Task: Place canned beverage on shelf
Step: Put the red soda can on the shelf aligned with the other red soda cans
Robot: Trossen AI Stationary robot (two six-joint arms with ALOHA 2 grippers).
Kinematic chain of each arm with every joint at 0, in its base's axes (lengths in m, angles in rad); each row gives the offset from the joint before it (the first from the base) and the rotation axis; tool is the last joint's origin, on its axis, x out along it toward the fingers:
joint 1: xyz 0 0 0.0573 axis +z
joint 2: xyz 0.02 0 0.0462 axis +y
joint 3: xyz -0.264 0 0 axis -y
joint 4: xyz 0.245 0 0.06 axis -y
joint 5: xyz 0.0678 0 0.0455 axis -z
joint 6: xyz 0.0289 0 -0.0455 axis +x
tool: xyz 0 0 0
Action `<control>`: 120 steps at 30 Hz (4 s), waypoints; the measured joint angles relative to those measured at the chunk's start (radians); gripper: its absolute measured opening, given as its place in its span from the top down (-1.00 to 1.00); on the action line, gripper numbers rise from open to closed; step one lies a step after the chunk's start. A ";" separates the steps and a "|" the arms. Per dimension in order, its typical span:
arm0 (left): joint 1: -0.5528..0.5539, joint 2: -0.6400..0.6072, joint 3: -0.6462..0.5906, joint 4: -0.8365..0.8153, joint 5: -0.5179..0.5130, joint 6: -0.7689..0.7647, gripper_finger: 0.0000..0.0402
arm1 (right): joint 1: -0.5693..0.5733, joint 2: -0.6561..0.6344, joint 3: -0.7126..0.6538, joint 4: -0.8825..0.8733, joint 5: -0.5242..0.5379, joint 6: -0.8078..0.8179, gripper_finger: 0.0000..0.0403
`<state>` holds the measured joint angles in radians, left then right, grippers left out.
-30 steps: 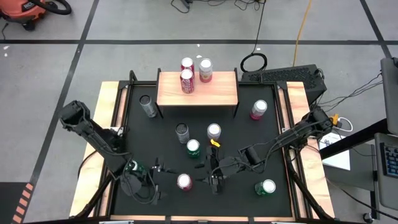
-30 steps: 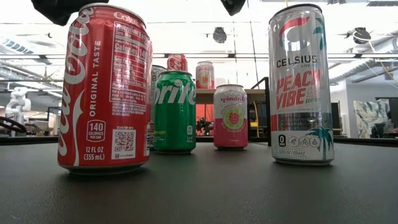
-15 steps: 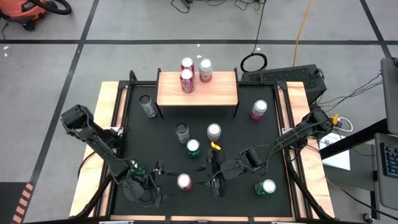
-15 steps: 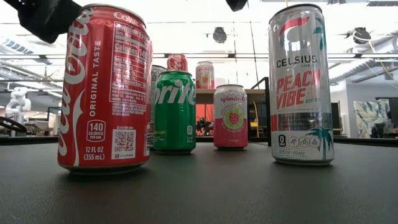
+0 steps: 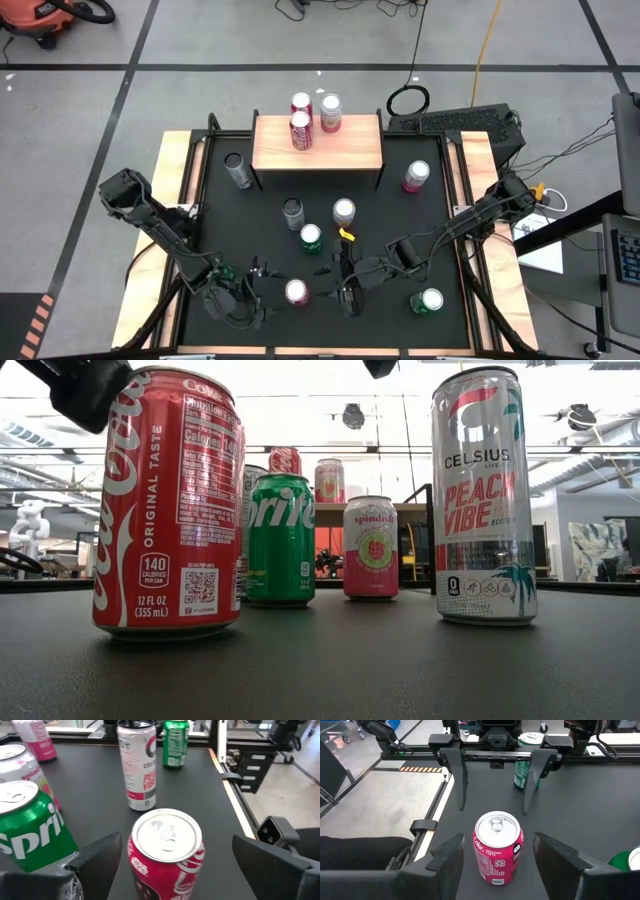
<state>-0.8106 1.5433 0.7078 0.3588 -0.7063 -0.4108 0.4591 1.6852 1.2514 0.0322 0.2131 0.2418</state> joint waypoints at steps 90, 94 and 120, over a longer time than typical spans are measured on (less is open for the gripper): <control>0.088 0.029 0.033 0.525 -0.283 0.279 -0.49 | 0.197 0.053 -0.014 -0.045 0.624 0.066 -0.30; 0.097 0.029 0.033 0.531 -0.356 0.256 -0.49 | 0.179 0.063 -0.014 -0.030 0.624 0.084 -0.55; 0.151 0.030 0.067 0.627 -0.345 0.207 -0.49 | -0.004 0.096 -0.014 0.184 0.357 -0.074 -0.86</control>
<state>-0.6595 1.5730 0.7746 0.9858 -1.0510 -0.2039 0.4556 1.7809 1.2377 0.2161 0.5704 0.1681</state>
